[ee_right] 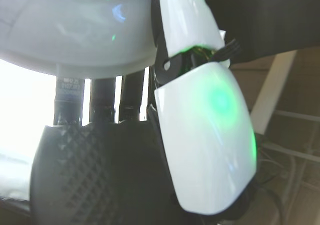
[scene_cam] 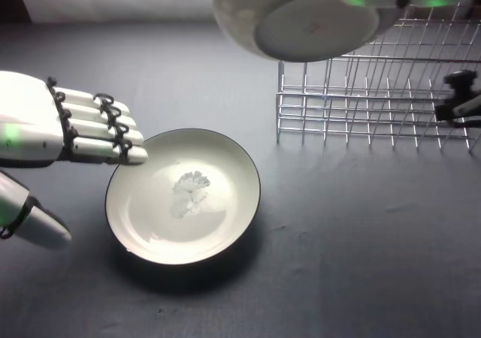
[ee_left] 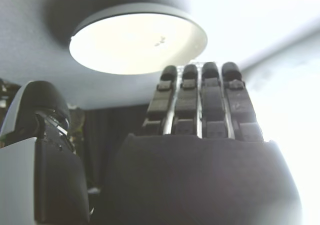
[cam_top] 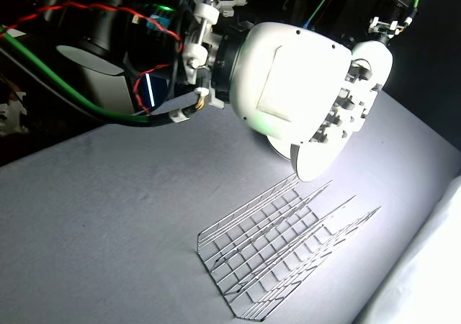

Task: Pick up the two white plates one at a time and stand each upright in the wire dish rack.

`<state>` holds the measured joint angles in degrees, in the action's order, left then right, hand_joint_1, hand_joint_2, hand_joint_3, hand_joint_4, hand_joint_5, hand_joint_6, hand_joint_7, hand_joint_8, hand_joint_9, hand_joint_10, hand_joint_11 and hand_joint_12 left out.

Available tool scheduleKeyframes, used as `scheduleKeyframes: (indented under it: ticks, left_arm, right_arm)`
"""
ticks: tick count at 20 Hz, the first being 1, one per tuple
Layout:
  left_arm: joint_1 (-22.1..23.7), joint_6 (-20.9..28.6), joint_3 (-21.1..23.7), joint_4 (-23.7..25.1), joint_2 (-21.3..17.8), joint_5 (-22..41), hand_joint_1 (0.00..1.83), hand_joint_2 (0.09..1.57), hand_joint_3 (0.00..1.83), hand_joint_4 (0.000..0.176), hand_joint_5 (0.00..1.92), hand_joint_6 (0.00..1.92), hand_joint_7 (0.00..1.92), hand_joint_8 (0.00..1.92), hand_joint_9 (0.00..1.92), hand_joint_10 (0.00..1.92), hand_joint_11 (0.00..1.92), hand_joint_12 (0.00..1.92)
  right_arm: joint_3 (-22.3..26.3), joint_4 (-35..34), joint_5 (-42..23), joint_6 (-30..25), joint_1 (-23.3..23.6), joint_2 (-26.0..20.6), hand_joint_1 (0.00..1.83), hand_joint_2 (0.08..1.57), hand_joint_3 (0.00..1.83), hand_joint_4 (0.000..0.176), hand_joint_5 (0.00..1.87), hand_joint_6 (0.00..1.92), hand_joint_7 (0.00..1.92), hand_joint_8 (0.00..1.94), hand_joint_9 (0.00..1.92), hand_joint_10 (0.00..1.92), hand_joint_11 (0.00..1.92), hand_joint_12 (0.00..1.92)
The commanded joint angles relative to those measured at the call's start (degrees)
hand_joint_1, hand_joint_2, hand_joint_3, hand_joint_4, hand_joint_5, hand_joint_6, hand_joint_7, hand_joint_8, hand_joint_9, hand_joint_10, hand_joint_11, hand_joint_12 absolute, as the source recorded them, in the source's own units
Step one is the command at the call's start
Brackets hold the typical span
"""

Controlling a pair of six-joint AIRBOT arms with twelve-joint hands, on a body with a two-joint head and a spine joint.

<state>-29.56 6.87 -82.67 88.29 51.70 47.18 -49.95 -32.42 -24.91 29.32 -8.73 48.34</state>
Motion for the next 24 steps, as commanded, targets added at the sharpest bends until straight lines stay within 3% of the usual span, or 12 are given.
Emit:
scheduleKeyframes:
  ticks: [1, 15, 24]
  left_arm:
    - [0.2, 0.1, 0.2, -3.4, -0.2, 0.9, 0.00, 1.10, 0.00, 0.000, 0.00, 0.00, 0.00, 0.00, 0.00, 0.00, 0.00, 0.00]
    - [-1.0, 0.4, 2.8, -2.3, 0.5, -3.2, 0.00, 1.11, 0.00, 0.000, 0.00, 0.00, 0.00, 0.00, 0.00, 0.00, 0.00, 0.00]
    - [-0.6, 1.0, 3.2, -2.3, 1.7, -4.6, 0.00, 1.10, 0.00, 0.000, 0.04, 0.01, 0.01, 0.00, 0.00, 0.00, 0.00, 0.00]
  right_arm:
    - [-0.5, 0.0, -7.3, -1.2, 1.1, -0.7, 1.39, 1.09, 0.00, 0.000, 0.92, 1.00, 1.07, 0.82, 1.00, 1.09, 0.93, 1.21]
    - [-5.9, -0.6, -7.2, -1.1, -3.3, -3.2, 1.38, 1.09, 0.00, 0.000, 0.90, 1.02, 1.06, 0.86, 0.98, 1.10, 0.92, 1.23]
    - [-10.0, -0.3, -9.1, -0.8, -11.2, -2.7, 1.38, 1.09, 0.00, 0.000, 0.91, 1.05, 1.06, 0.82, 0.99, 1.09, 0.93, 1.21]
